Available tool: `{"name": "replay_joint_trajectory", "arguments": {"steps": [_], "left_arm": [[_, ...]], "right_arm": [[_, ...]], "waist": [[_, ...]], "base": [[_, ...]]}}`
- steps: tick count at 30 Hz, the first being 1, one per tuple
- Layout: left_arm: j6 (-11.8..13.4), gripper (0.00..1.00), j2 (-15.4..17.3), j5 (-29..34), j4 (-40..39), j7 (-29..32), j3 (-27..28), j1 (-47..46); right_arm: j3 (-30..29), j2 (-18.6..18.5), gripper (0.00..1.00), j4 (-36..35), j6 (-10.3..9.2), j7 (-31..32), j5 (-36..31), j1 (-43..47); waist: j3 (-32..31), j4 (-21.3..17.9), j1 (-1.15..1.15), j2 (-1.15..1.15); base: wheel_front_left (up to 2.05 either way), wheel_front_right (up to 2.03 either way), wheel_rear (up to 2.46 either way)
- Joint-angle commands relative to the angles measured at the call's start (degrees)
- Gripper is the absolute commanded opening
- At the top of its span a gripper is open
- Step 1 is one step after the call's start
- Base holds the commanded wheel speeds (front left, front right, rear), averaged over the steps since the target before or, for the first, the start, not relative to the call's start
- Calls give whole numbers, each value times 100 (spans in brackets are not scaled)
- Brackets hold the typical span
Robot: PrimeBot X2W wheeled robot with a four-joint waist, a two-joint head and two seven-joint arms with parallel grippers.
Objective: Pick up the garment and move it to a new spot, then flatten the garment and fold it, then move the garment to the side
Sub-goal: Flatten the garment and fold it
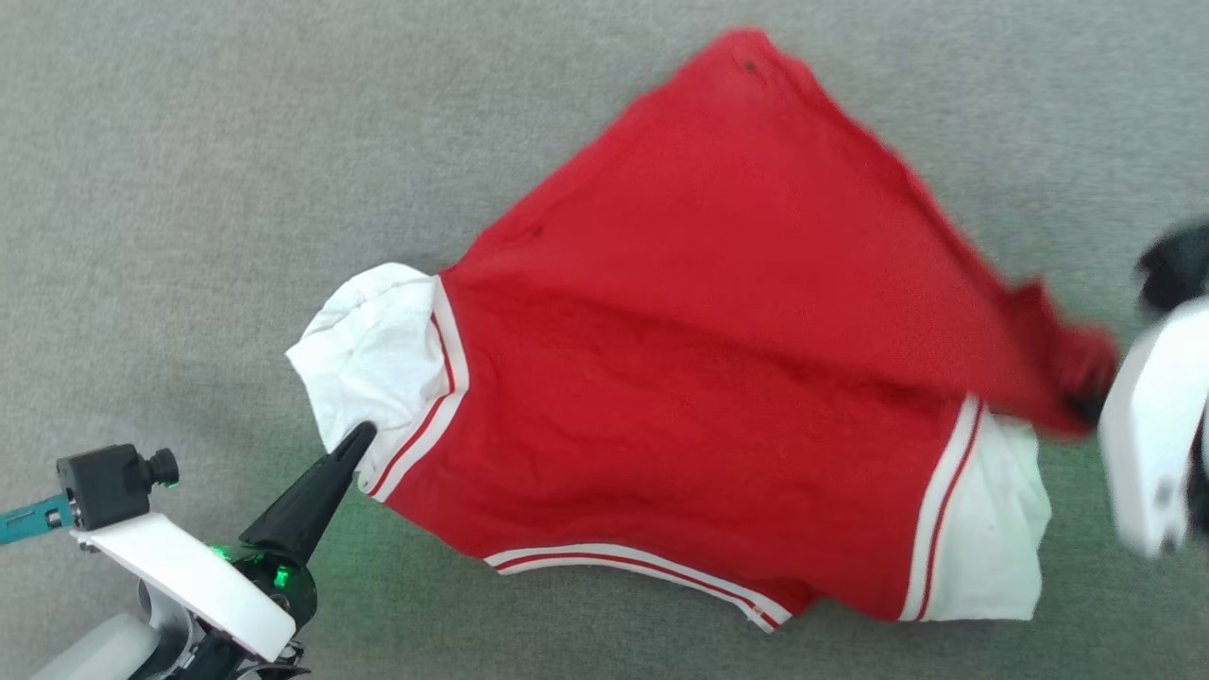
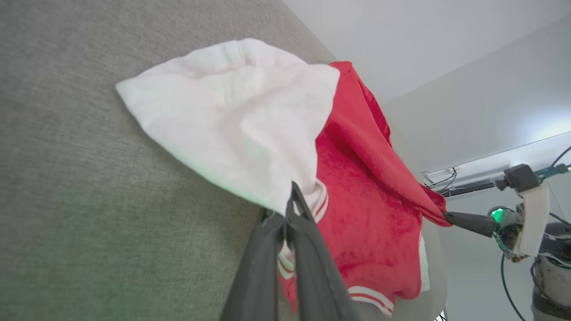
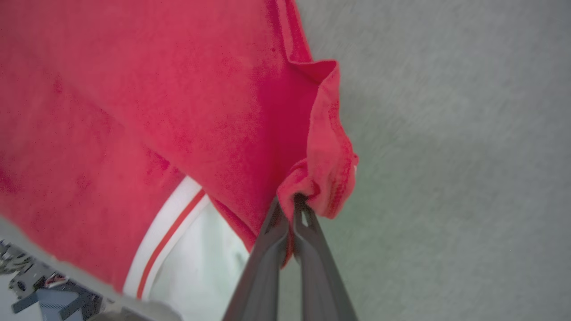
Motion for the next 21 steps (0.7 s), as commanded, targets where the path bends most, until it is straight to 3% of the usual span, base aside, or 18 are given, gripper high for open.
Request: {"name": "replay_joint_trajectory", "arguments": {"steps": [1,10,17,18,19,21], "left_arm": [[13,0,-22,14,41,-30,43,81],[13,0,-95,-14,182,-58,217,290],[13,0,-123,-40,226,-57,358,397],[13,0,-124,-30,226,-58,366,401],[13,0,-133,-22,219,-58,370,396],[13,0,-143,0,203,-59,366,393]], "right_arm": [[-19,99,0,-310,-5,135,99,396],[299,634,0,-1951,-6,538,161,2739],[575,931,0,-2231,-5,190,-67,3247],[537,956,44,-2246,-5,85,-112,3203],[500,976,99,-2254,-5,29,-129,3178],[431,953,100,-2349,-5,-21,-112,3148]], "waist": [[-130,-118,0,0],[-306,-275,0,0],[-317,-377,0,0],[-316,-389,0,0],[-317,-392,0,0],[-320,-386,0,0]], "base": [[0,0,0],[0,0,0],[0,0,0],[0,0,0],[0,0,0],[0,0,0]]}}
